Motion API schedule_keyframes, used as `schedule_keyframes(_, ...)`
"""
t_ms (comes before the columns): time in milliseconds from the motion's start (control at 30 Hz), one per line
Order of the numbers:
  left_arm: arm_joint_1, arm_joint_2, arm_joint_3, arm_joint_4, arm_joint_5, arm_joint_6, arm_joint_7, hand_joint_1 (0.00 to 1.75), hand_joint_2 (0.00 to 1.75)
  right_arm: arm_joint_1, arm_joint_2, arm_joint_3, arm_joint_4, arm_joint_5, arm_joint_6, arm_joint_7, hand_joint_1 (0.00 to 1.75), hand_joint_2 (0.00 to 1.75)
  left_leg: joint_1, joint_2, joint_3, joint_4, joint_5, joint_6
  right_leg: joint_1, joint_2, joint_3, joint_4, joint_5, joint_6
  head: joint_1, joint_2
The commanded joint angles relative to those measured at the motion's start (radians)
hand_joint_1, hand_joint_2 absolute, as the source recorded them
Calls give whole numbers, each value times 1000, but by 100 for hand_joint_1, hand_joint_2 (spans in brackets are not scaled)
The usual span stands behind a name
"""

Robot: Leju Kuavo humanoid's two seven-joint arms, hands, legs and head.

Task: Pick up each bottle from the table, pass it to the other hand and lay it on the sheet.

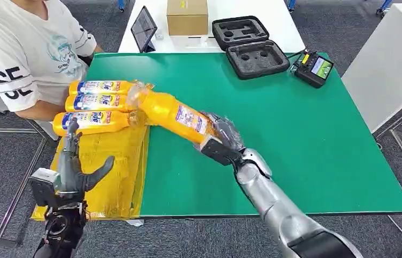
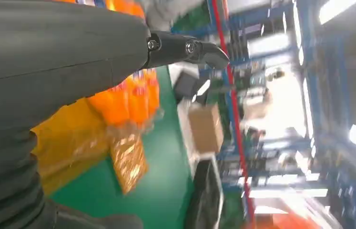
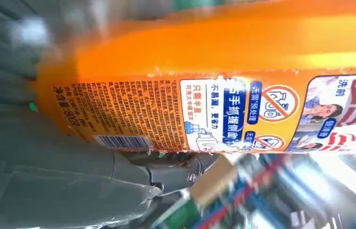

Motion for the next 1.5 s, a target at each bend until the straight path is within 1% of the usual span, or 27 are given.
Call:
schedule_keyframes(33, 52, -112, 217, -159, 46, -10, 4, 0, 175, 173, -7, 37, -375, -63, -127, 12, 175, 175, 1, -1, 2, 1, -2, -1, 1, 0, 2, 0, -2, -1, 0, 0)
schedule_keyframes(67, 62, -114, 212, -159, 65, -35, 4, 0, 175, 181, -5, 38, -376, -77, -115, 19, 175, 175, 1, 0, 4, 1, -3, -1, 1, 1, 5, 0, -3, -1, 0, 0)
schedule_keyframes(133, 69, -114, 182, -141, 75, -60, 4, 0, 175, 185, -2, 44, -359, -85, -102, 21, 175, 175, 0, 0, 2, -1, -2, -1, 0, 1, 2, -1, -1, 0, 0, 0)
schedule_keyframes(167, 70, -90, 136, -98, 121, -113, 8, 0, 175, 178, -1, 51, -332, -88, -90, 17, 175, 175, 0, -1, 5, 0, -3, -1, 0, 1, 5, -1, -2, -1, 0, 0)
schedule_keyframes(233, 55, -80, 92, -64, 138, -114, 4, 0, 175, 176, 8, 54, -306, -104, -100, -2, 175, 175, 0, -1, 3, -1, -1, -1, 0, 0, 3, -1, -1, -1, 0, 0)
schedule_keyframes(300, 48, -42, 8, -27, 219, -225, 90, 0, 175, 177, 12, 91, -264, -123, -53, -2, 175, 175, 0, -1, 2, -1, -1, -1, -1, -1, 2, -1, -1, 0, 0, 0)
schedule_keyframes(333, 44, -36, -18, -14, 225, -253, 109, 0, 175, 183, 17, 101, -256, -140, -28, -2, 175, 175, 0, -2, 5, -1, -2, -1, 0, 0, 5, -1, -2, -1, 0, 0)
schedule_keyframes(367, 25, -23, -83, 34, 255, -323, 152, 0, 175, 186, 19, 179, -222, -146, -36, -2, 175, 175, 0, -2, 5, -2, -1, -2, 0, -1, 5, -2, -1, -1, 0, 0)
schedule_keyframes(400, 12, -18, -120, 59, 269, -360, 178, 0, 175, 191, 27, 213, -211, -168, -19, -2, 175, 175, -1, -2, 3, -2, -1, -1, -1, -1, 3, -1, -1, 0, 0, 0)
schedule_keyframes(467, -3, -18, -150, 91, 277, -373, 187, 0, 175, 186, 41, 260, -181, -177, -39, -2, 175, 175, 0, -3, 6, -2, -1, -2, 0, -2, 6, -2, -2, -1, 0, 0)
schedule_keyframes(500, -12, -4, -183, 108, 305, -411, 217, 0, 175, 172, 45, 307, -153, -193, -32, -2, 175, 175, 0, -2, 4, -2, -1, -1, 0, -1, 4, -2, -1, -1, 0, 0)
schedule_keyframes(600, -23, 6, -212, 132, 326, -436, 235, 0, 175, 154, 65, 356, -110, -206, -31, -2, 175, 175, 0, -1, 5, -2, -2, -2, 0, 1, 5, -2, -1, -1, 0, 0)
schedule_keyframes(633, -23, 6, -212, 132, 326, -436, 235, 0, 175, 154, 65, 356, -110, -206, -31, -2, 175, 175, 1, 1, 7, -2, -3, -2, 0, 3, 6, -2, -2, -1, 0, 0)
schedule_keyframes(700, -34, 12, -216, 148, 362, -453, 248, 0, 175, 151, 78, 382, -93, -225, -15, -2, 175, 175, 1, 0, 7, -1, -3, -2, 1, 1, 7, -1, -2, -1, 0, 0)
schedule_keyframes(767, -34, 12, -216, 148, 362, -453, 248, 0, 175, 151, 78, 382, -93, -225, -15, -2, 175, 175, 0, 0, 4, -1, -1, -2, 0, 1, 3, -1, -1, -1, 0, 0)
schedule_keyframes(800, -40, 16, -217, 167, 460, -528, 284, 0, 175, 152, 85, 403, -82, -234, 1, -2, 175, 175, 1, -1, 6, -1, -2, -2, 0, 1, 6, -1, -2, -1, 0, 0)
schedule_keyframes(833, -41, 20, -218, 176, 491, -547, 291, 0, 175, 147, 86, 425, -61, -228, 8, -2, 175, 175, 0, 0, 3, -1, -1, -1, 0, 1, 3, -1, -1, -1, 0, 0)
schedule_keyframes(867, -46, 18, -215, 190, 566, -594, 306, 0, 175, 149, 94, 439, -48, -236, 14, -2, 175, 175, 1, 0, 7, -2, -2, -2, 1, 1, 6, -1, -2, -1, 0, 0)
schedule_keyframes(900, -48, 17, -212, 193, 590, -604, 310, 0, 175, 149, 99, 452, -30, -235, 19, -2, 175, 175, 0, 0, 4, -2, -1, -1, 0, 1, 3, -1, -1, -1, 0, 0)
schedule_keyframes(933, -51, 18, -212, 188, 615, -625, 311, 0, 175, 153, 105, 465, -17, -232, 13, -2, 175, 175, 1, 0, 7, -2, -2, -2, 0, 2, 6, -2, -2, -1, 0, 0)
schedule_keyframes(1000, -51, 18, -212, 188, 615, -625, 311, 0, 175, 153, 105, 465, -17, -232, 13, -2, 175, 175, 0, 0, 3, -1, -1, -1, 1, 1, 3, -1, -1, -1, 0, 0)
schedule_keyframes(1033, -51, 18, -212, 188, 615, -625, 311, 0, 175, 153, 105, 465, -17, -232, 13, -2, 175, 175, 1, 0, 6, -2, -2, -2, 1, 1, 5, -2, -2, -1, 0, 0)
schedule_keyframes(1100, -47, 18, -208, 168, 621, -624, 309, 0, 175, 152, 106, 473, 2, -236, 18, -2, 175, 175, 0, -1, 3, -2, -1, -1, 0, 0, 2, -1, -1, -1, 0, 0)
schedule_keyframes(1300, -42, 20, -175, 144, 643, -611, 290, 0, 175, 144, 110, 503, 51, -224, 31, -2, 175, 175, 1, -1, 5, -1, -2, -2, 1, 1, 5, -1, -2, -1, 0, 0)
schedule_keyframes(1400, -36, 6, -139, 130, 675, -609, 267, 0, 175, 130, 124, 512, 113, -209, 35, -2, 175, 175, 1, -1, 6, -1, -3, -2, 1, 0, 6, -1, -2, -1, 0, 0)
schedule_keyframes(1467, -36, 1, -132, 125, 675, -598, 269, 0, 175, 128, 129, 507, 125, -208, 29, -2, 175, 175, 1, 0, 2, -1, -1, -1, 1, 1, 2, -1, -1, -1, 0, 0)
schedule_keyframes(1500, -41, -4, -132, 123, 674, -591, 272, 0, 175, 127, 129, 505, 131, -206, 27, -2, 175, 175, 1, -1, 5, -1, -2, -2, 1, 1, 4, -1, -2, -1, 0, 0)
